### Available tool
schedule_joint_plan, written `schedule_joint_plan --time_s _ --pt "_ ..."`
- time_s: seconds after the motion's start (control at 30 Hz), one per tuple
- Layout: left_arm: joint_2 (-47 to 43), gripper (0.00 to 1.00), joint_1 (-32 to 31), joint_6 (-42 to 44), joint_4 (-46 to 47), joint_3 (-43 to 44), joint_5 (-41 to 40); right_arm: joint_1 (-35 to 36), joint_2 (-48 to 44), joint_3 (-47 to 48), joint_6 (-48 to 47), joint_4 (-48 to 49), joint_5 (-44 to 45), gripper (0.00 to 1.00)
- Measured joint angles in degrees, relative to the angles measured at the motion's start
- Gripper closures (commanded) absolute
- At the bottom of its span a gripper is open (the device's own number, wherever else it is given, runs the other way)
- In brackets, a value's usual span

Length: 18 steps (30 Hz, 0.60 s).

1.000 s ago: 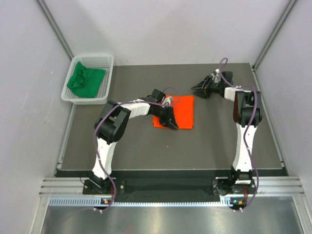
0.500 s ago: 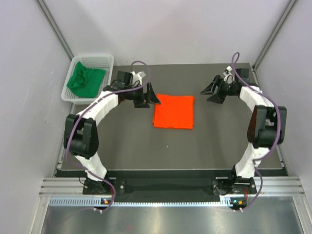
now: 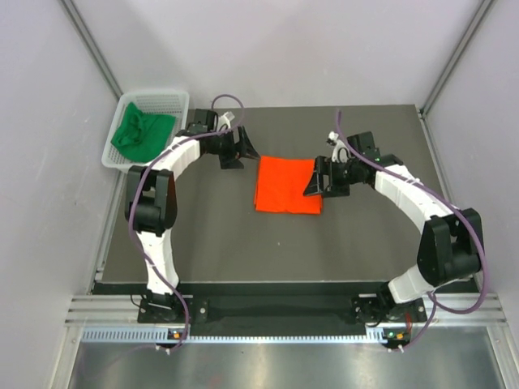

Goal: Fold and stack the t-shirts
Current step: Fold the tshirt, then neatly place the folded tshirt to the corner

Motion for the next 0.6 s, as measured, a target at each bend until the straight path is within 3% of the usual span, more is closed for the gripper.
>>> schedule_joint_plan --time_s 0.17,0.6 --pt "1.0 0.11 0.1 -2.2 4.3 0.0 1.4 0.9 -2.5 -1.2 -0.3 -1.2 2.0 0.21" --pt "15.0 0.13 -1.9 -0.6 9.7 8.0 3.5 0.5 -10.4 -5.7 -3.4 -4.2 3.3 0.21"
